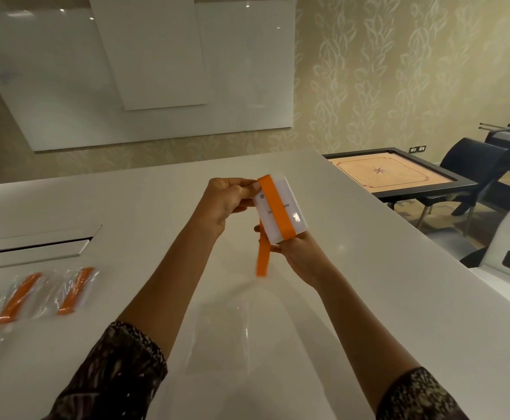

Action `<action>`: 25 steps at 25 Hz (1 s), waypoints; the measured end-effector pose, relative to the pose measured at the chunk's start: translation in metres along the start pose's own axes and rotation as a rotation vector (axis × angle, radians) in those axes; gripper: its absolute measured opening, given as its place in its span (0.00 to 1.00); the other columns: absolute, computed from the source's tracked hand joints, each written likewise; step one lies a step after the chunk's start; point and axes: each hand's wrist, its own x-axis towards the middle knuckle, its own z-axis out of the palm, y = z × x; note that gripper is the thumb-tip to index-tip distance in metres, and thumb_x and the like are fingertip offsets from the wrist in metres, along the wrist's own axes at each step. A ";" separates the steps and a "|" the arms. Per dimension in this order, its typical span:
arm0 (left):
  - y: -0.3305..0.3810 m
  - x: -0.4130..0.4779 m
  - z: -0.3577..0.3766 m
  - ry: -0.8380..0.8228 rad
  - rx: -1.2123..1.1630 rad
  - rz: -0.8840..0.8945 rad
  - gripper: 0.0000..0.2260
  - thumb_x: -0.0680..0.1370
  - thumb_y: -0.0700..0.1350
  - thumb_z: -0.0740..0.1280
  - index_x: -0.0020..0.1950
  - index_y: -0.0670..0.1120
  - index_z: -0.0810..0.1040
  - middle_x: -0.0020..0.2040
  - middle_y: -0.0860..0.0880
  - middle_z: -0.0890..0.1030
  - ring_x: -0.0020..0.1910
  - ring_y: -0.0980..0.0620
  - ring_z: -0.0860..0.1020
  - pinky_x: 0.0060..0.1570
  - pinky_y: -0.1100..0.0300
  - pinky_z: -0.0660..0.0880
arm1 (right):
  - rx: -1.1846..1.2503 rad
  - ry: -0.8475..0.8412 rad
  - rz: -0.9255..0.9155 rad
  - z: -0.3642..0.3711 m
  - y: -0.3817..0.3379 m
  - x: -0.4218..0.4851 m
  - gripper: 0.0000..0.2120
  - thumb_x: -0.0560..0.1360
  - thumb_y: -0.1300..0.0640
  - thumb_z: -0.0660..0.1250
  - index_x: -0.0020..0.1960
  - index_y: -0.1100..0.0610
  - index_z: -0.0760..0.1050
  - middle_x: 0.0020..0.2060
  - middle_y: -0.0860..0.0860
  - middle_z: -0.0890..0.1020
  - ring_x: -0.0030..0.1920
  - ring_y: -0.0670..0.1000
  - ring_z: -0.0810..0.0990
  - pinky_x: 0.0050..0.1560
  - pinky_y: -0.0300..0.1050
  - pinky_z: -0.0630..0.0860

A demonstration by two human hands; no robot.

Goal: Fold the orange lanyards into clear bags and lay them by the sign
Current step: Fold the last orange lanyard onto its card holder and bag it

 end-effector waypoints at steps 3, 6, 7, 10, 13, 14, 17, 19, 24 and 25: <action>0.002 0.001 -0.004 0.019 0.018 0.030 0.03 0.74 0.45 0.72 0.46 0.48 0.82 0.40 0.53 0.84 0.36 0.60 0.83 0.38 0.70 0.76 | -0.157 0.129 0.029 -0.003 0.002 -0.002 0.11 0.78 0.67 0.60 0.57 0.60 0.77 0.50 0.62 0.82 0.54 0.63 0.80 0.60 0.63 0.75; 0.003 0.000 -0.008 0.051 0.012 0.036 0.04 0.73 0.43 0.72 0.47 0.45 0.82 0.39 0.51 0.84 0.34 0.60 0.83 0.32 0.72 0.76 | -0.226 0.181 -0.007 -0.007 -0.001 -0.005 0.11 0.78 0.66 0.61 0.53 0.57 0.80 0.44 0.55 0.85 0.47 0.57 0.84 0.51 0.52 0.82; 0.003 0.000 -0.009 0.043 0.016 0.032 0.04 0.73 0.42 0.73 0.46 0.44 0.82 0.39 0.50 0.84 0.33 0.60 0.83 0.32 0.72 0.76 | -0.217 0.190 -0.034 -0.008 -0.003 -0.005 0.14 0.76 0.68 0.61 0.50 0.54 0.81 0.41 0.52 0.86 0.43 0.54 0.85 0.46 0.46 0.82; 0.004 -0.002 -0.010 0.022 0.018 0.020 0.01 0.74 0.40 0.72 0.45 0.44 0.82 0.38 0.50 0.83 0.33 0.59 0.83 0.31 0.71 0.76 | -0.238 0.238 -0.039 -0.013 -0.004 -0.003 0.16 0.74 0.70 0.61 0.46 0.53 0.83 0.38 0.53 0.86 0.39 0.52 0.85 0.42 0.41 0.82; 0.002 -0.003 -0.008 0.004 0.023 -0.008 0.01 0.75 0.40 0.71 0.45 0.44 0.82 0.40 0.48 0.84 0.36 0.57 0.83 0.33 0.70 0.77 | -0.229 0.292 -0.010 -0.015 0.006 -0.004 0.13 0.77 0.68 0.61 0.48 0.56 0.83 0.37 0.54 0.85 0.36 0.49 0.84 0.39 0.39 0.81; 0.000 -0.003 -0.006 0.017 0.031 -0.010 0.01 0.75 0.40 0.71 0.45 0.44 0.82 0.41 0.47 0.84 0.36 0.57 0.83 0.33 0.70 0.77 | -0.230 0.298 0.003 -0.014 0.007 -0.005 0.14 0.77 0.67 0.61 0.46 0.54 0.83 0.37 0.54 0.85 0.35 0.49 0.84 0.39 0.40 0.81; -0.008 0.004 0.001 0.151 0.010 0.000 0.06 0.74 0.41 0.72 0.49 0.41 0.82 0.44 0.45 0.84 0.39 0.55 0.83 0.35 0.69 0.78 | -0.215 0.269 0.035 -0.008 0.007 -0.008 0.15 0.78 0.67 0.60 0.44 0.52 0.82 0.35 0.54 0.84 0.35 0.50 0.84 0.41 0.43 0.80; -0.014 0.011 0.003 0.259 0.017 0.027 0.07 0.74 0.43 0.72 0.50 0.41 0.83 0.46 0.44 0.84 0.41 0.52 0.83 0.41 0.62 0.81 | -0.204 0.251 0.062 -0.001 0.009 -0.012 0.10 0.79 0.63 0.61 0.45 0.58 0.81 0.35 0.54 0.84 0.34 0.50 0.83 0.41 0.44 0.79; -0.032 0.016 -0.004 0.495 0.333 0.157 0.09 0.76 0.48 0.70 0.49 0.43 0.84 0.44 0.47 0.85 0.41 0.49 0.83 0.47 0.50 0.81 | -0.344 0.178 0.207 0.010 0.011 -0.024 0.10 0.80 0.61 0.61 0.48 0.63 0.81 0.36 0.54 0.83 0.32 0.46 0.82 0.38 0.38 0.80; -0.035 0.016 -0.004 0.530 0.376 0.174 0.09 0.76 0.48 0.70 0.49 0.43 0.84 0.44 0.47 0.85 0.41 0.49 0.83 0.46 0.51 0.81 | -0.405 0.158 0.250 0.010 0.009 -0.026 0.10 0.79 0.62 0.61 0.49 0.63 0.81 0.37 0.53 0.84 0.32 0.45 0.82 0.37 0.37 0.80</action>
